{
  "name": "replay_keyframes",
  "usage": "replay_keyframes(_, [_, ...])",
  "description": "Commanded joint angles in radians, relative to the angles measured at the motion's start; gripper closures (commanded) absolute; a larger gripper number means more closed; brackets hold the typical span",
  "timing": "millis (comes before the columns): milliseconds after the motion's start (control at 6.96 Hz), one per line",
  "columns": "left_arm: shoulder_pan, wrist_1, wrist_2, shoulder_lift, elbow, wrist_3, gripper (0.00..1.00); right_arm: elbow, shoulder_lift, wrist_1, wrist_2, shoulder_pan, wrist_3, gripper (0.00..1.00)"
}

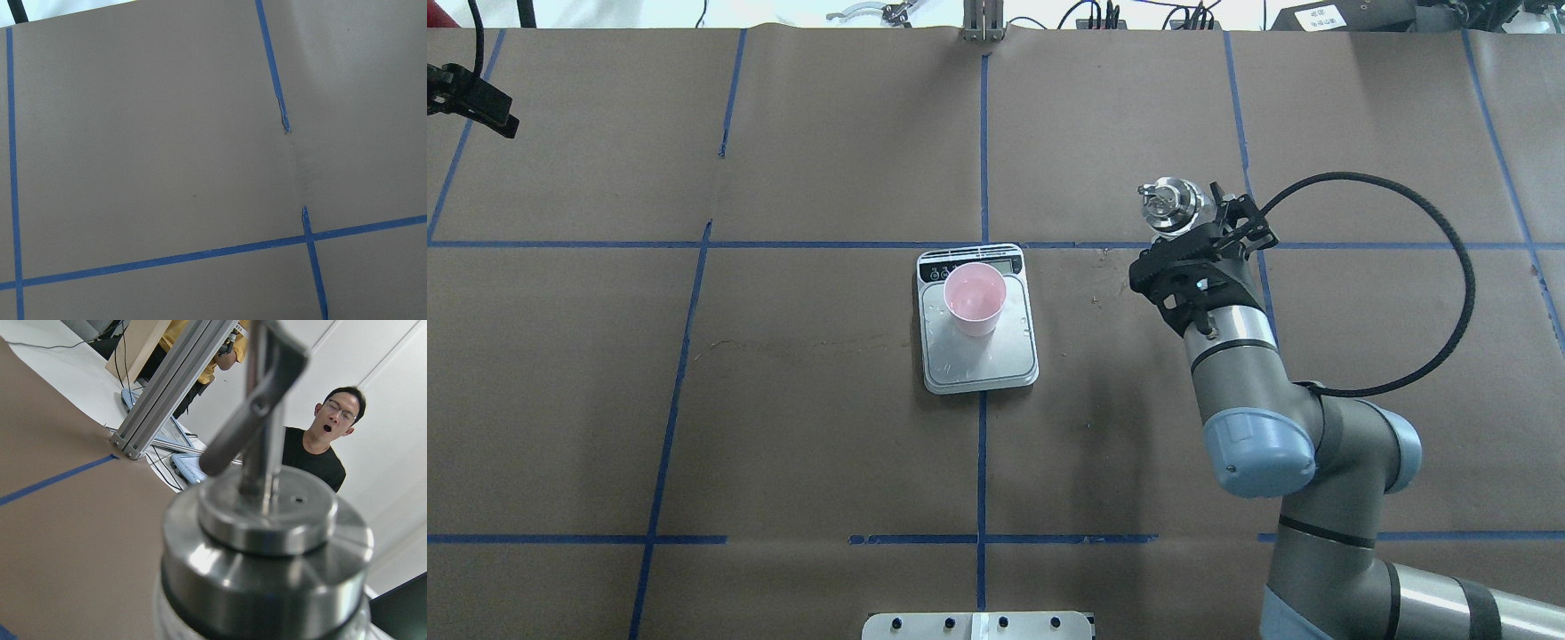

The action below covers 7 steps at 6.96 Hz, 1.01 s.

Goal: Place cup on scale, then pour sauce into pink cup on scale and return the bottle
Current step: 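Carry the bottle with the right gripper over the pink cup and tilt it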

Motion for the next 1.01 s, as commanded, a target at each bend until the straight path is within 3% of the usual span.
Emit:
replay_keyframes(0, [-0.070, -0.001, 0.001, 0.001, 0.060, 0.150, 0.00, 0.002, 0.125, -0.319, -0.081, -0.043, -0.101, 1.00])
replay_keyframes(144, [-0.085, -0.001, 0.006, 0.001, 0.085, 0.207, 0.00, 0.004, 0.158, -0.396, -0.107, -0.046, -0.220, 1.00])
replay_keyframes(431, [-0.107, -0.030, 0.000, 0.049, 0.104, 0.290, 0.00, -0.007, 0.159, -0.408, -0.171, -0.044, -0.452, 1.00])
replay_keyframes(862, [-0.108, -0.031, 0.001, 0.053, 0.105, 0.292, 0.00, -0.068, 0.165, -0.475, -0.247, -0.062, -0.497, 1.00])
